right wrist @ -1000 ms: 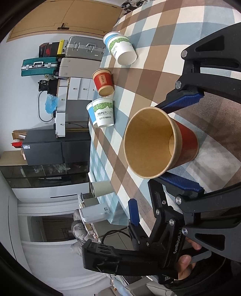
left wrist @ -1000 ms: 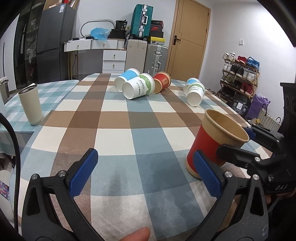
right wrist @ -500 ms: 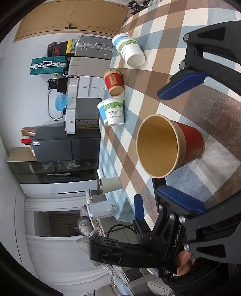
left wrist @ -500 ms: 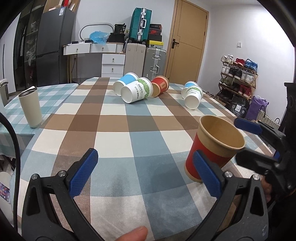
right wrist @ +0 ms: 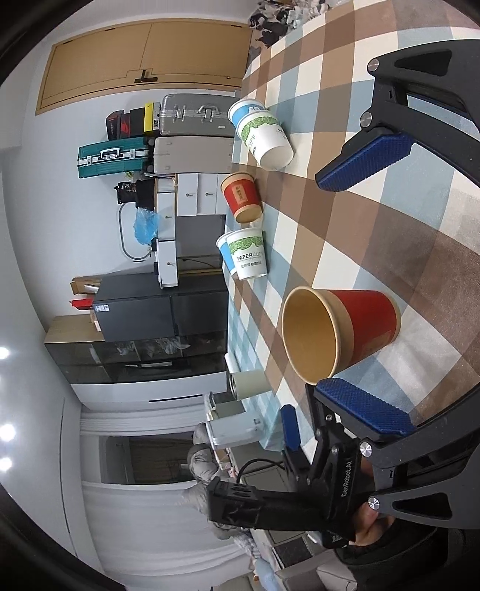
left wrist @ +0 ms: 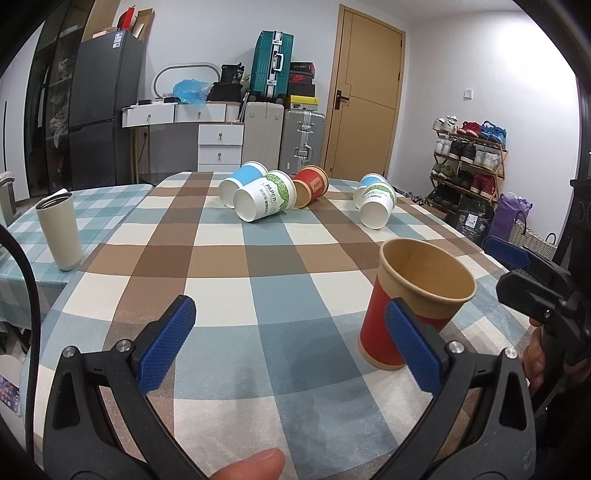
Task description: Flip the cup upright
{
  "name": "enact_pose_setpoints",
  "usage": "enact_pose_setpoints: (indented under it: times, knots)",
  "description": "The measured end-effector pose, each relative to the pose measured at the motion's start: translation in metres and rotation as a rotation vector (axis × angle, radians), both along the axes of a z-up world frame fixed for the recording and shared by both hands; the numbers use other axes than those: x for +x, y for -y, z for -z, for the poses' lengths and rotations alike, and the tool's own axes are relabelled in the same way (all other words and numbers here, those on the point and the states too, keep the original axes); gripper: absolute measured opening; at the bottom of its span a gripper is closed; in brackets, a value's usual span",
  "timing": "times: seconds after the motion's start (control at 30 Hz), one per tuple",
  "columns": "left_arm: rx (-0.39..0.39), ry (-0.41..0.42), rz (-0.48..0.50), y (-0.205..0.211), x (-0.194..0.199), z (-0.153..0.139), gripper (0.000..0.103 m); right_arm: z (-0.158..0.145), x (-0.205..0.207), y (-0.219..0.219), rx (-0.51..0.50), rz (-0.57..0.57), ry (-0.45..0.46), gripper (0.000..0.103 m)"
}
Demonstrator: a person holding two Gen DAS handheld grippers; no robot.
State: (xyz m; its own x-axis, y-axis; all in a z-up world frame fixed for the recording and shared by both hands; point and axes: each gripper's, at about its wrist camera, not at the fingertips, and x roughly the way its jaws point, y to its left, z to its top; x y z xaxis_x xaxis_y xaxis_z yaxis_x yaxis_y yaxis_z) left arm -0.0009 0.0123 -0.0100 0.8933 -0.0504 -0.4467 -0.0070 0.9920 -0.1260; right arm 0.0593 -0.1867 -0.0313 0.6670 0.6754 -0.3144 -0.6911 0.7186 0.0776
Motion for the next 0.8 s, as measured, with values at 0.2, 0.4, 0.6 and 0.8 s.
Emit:
enact_pose_setpoints:
  times: [0.2, 0.4, 0.6, 0.8]
  knots:
    - [0.01, 0.012, 0.009, 0.0042, -0.001, 0.002, 0.102, 0.0018, -0.0009, 0.0033, 0.007, -0.007, -0.008, 0.103]
    - [0.011, 0.019, 0.013, 0.0045, -0.0017, 0.0023, 0.102, 0.0039, -0.0031, 0.0014, -0.003, -0.004, 0.001, 0.103]
    - [0.015, 0.019, 0.013, 0.0043, -0.0018, 0.0026, 0.102, 0.0046, -0.005, 0.0001, -0.008, -0.003, 0.005, 0.103]
    - [0.014, 0.019, 0.013, 0.0046, -0.0023, 0.0024, 0.102, 0.0052, -0.0046, 0.0, -0.008, -0.006, 0.005, 0.103]
